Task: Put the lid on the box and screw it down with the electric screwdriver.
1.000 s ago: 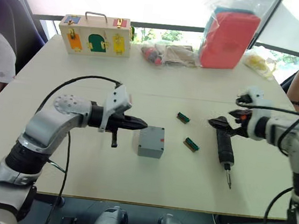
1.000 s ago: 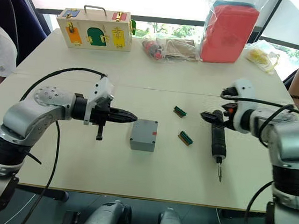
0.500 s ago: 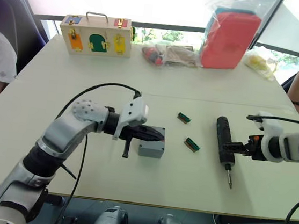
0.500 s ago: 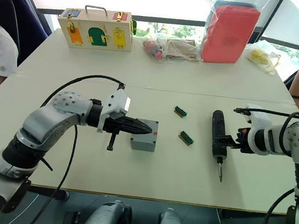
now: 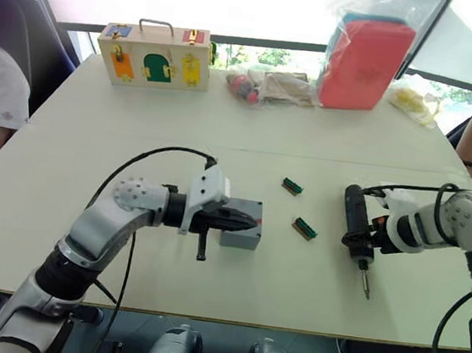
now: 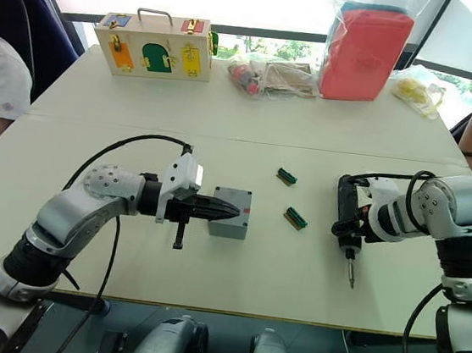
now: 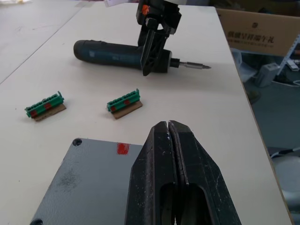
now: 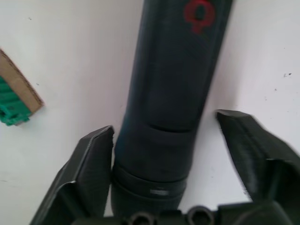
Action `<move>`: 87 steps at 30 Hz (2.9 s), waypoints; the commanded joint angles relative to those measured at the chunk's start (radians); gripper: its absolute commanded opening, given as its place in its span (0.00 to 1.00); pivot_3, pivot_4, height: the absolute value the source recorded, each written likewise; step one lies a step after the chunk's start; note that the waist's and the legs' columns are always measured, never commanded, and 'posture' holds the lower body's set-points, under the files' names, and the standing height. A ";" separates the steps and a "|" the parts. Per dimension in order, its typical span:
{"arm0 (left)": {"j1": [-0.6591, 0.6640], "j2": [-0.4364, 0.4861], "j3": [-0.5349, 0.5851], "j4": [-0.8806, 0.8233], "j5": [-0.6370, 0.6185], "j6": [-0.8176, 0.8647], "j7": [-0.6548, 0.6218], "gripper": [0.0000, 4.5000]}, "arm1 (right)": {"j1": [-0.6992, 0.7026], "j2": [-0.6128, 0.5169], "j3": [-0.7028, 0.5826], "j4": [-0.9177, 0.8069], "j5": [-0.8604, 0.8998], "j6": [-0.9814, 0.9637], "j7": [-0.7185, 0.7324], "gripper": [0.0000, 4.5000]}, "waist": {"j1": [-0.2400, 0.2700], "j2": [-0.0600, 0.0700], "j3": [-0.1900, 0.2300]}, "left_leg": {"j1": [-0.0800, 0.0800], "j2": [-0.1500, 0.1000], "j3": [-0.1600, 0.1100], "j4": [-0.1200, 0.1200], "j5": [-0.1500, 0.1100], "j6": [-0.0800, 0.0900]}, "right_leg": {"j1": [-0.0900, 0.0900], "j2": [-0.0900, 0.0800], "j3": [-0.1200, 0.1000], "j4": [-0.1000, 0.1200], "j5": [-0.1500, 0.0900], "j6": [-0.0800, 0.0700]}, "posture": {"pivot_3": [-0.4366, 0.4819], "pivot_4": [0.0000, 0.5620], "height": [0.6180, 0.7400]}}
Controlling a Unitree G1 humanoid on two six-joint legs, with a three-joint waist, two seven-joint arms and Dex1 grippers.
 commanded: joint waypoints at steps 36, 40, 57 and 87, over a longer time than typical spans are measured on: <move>-0.083 0.059 -0.005 0.174 0.090 -0.003 -0.040 0.00 | 0.248 0.652 -0.187 -0.476 -0.259 -1.132 0.214 0.39 | -0.022 0.004 0.003 | 0.001 -0.001 -0.001 0.001 0.001 -0.001 | -0.001 0.006 0.000 0.003 0.000 0.003 | 0.48 0.27 1.00; -0.080 0.052 -0.015 0.186 0.106 -0.010 -0.043 0.00 | 0.267 0.674 -0.173 -0.473 -0.282 -1.150 0.211 0.39 | -0.023 0.004 0.003 | 0.001 0.000 -0.001 0.000 0.001 -0.002 | -0.001 0.007 0.000 0.004 0.000 0.003 | 0.48 0.27 1.00; -0.088 0.028 -0.043 0.213 0.159 -0.018 -0.048 0.00 | 0.314 0.715 -0.149 -0.431 -0.371 -1.214 0.222 0.39 | -0.021 0.004 0.003 | 0.001 0.000 -0.001 0.000 0.001 -0.002 | -0.001 0.007 0.000 0.004 0.000 0.003 | 0.48 0.27 1.00; -0.078 0.027 -0.119 0.282 0.256 -0.083 -0.079 0.00 | 0.488 0.750 -0.103 -0.336 -0.483 -1.356 0.223 0.39 | -0.021 0.001 -0.001 | 0.018 0.000 -0.001 -0.002 0.000 0.000 | 0.015 0.006 0.001 0.001 -0.001 0.003 | 0.48 0.27 1.00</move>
